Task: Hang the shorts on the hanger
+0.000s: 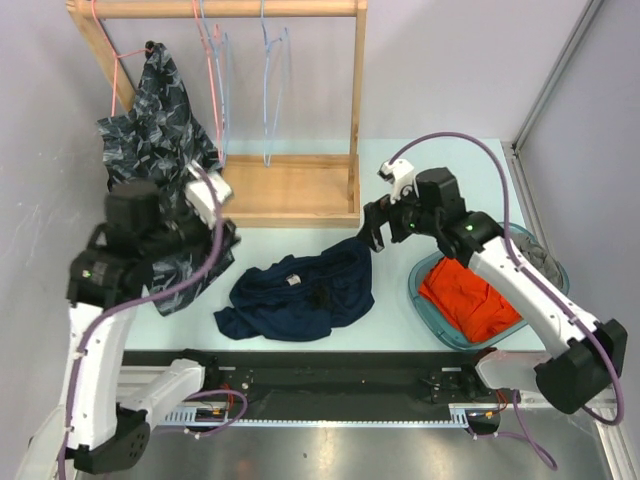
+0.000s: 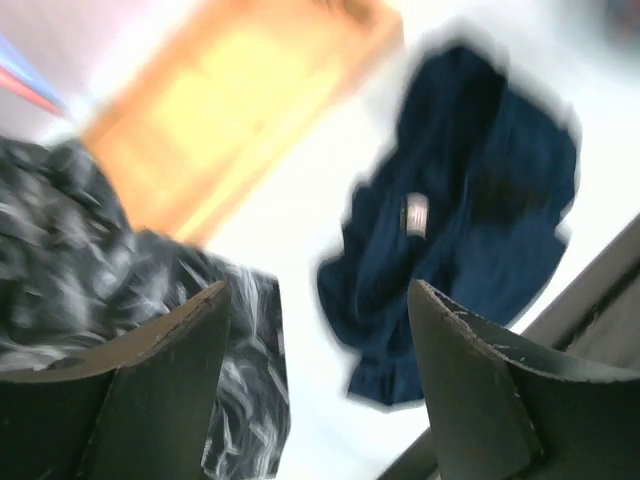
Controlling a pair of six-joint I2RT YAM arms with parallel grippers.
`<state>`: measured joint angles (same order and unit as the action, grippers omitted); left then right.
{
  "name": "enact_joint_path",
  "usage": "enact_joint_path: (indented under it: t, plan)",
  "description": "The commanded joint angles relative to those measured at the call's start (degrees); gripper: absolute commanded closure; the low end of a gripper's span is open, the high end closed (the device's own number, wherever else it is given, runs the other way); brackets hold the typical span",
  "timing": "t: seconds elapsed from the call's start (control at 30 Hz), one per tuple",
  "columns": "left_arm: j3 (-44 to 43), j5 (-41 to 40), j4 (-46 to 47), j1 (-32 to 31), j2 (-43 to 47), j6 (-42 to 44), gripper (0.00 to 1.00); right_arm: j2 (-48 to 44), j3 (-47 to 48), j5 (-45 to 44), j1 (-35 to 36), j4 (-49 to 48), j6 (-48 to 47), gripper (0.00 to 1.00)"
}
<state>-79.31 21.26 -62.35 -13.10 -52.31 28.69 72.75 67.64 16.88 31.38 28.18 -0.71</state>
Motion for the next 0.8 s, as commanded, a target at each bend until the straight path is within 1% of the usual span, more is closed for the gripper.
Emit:
enact_joint_path:
  t: [0.0, 0.03, 0.07, 0.1, 0.13, 0.17, 0.2, 0.23, 0.27, 0.3, 0.33, 0.37, 0.4, 0.43, 0.47, 0.5, 0.57, 0.6, 0.7, 0.73, 0.77]
  plan:
    - [-15.94, 0.72, 6.17, 1.49, -7.78, -14.96, 0.25, -3.84, 3.2, -0.98, -1.66, -4.88, -0.34, 0.0]
    - [-18.75, 0.54, 7.32, 3.85, -9.63, -17.06, 0.26, -4.19, 3.55, -1.76, -2.02, -5.42, -0.26, 0.0]
    - [-24.69, 2.19, 9.07, 5.7, -12.0, -21.18, 0.27, -4.72, 3.73, -2.29, -2.28, -6.03, 0.0, 0.0]
    - [-27.89, 4.65, 9.52, 7.9, -16.55, -22.96, 0.28, -5.25, 4.08, -1.08, -2.98, -6.12, 0.01, 0.0]
    - [-31.31, 7.11, 9.87, 11.48, -19.55, -25.06, 0.3, -5.34, 4.34, -0.46, -3.16, -6.12, -0.78, 0.01]
    - [-37.87, 7.48, 10.31, 12.91, -22.02, -28.3, 0.32, -5.43, 4.69, -0.27, -3.34, -5.86, -0.78, 0.0]
    - [-40.9, 8.35, 10.66, 15.1, -26.83, -30.68, 0.33, -5.43, 4.96, -0.27, -3.25, -5.6, -0.7, 0.0]
    - [-43.45, 11.58, 12.23, 17.82, -28.53, -31.75, 0.34, -5.43, 5.57, -0.01, -3.34, -5.42, -0.78, 0.0]
    - [-46.26, 14.05, 13.38, 18.89, -29.94, -33.33, 0.35, -5.25, 6.1, 0.25, -3.34, -4.81, -0.78, 0.0]
    - [-46.98, 18.08, 14.78, 19.51, -31.78, -34.04, 0.36, -5.25, 6.45, 0.34, -3.34, -4.54, -0.7, 0.0]
    - [-47.25, 21.69, 18.19, 19.78, -32.14, -34.83, 0.39, -4.9, 7.15, 0.43, -3.34, -4.28, -0.61, 0.0]
    - [-45.43, 26.86, 20.92, 19.43, -31.89, -35.71, 0.4, -4.99, 7.25, 0.52, -3.34, -3.76, -0.7, 0.0]
    - [-43.67, 26.99, 23.73, 18.91, -31.45, -36.68, 0.39, -4.99, 7.42, 0.43, -3.34, -3.66, -0.7, 0.0]
    - [-41.65, 26.39, 28.9, 17.86, -30.14, -37.47, 0.38, -4.9, 7.68, 0.43, -3.34, -3.58, -0.61, 0.0]
    - [-38.76, 24.99, 30.69, 17.33, -29.6, -38.09, 0.37, -4.73, 7.77, 0.52, -3.34, -3.31, -0.61, 0.0]
    - [-37.77, 21.23, 32.01, 17.06, -29.43, -38.09, 0.36, -4.72, 7.95, 0.43, -3.34, -3.14, -0.43, 0.0]
    - [-36.8, 17.0, 33.87, 16.97, -29.77, -39.49, 0.36, -4.55, 8.3, 0.52, -3.34, -2.96, 0.36, 0.0]
    - [-36.8, 16.28, 34.22, 17.06, -30.21, -39.93, 0.37, -4.46, 8.39, 0.6, -3.34, -2.96, 0.45, 0.0]
    - [-36.27, 20.31, 36.33, 15.22, -31.36, -40.73, 0.45, -4.29, 8.39, 0.52, -3.34, -2.87, 0.45, 0.0]
    - [-35.92, 20.23, 36.24, 12.43, -31.44, -39.42, 0.48, -4.11, 8.3, 0.43, -3.34, -2.79, 0.45, 0.0]
    - [-35.66, 19.71, 36.07, 10.57, -31.53, -38.71, 0.48, -3.85, 8.48, 0.52, -3.34, -2.78, 0.45, 0.0]
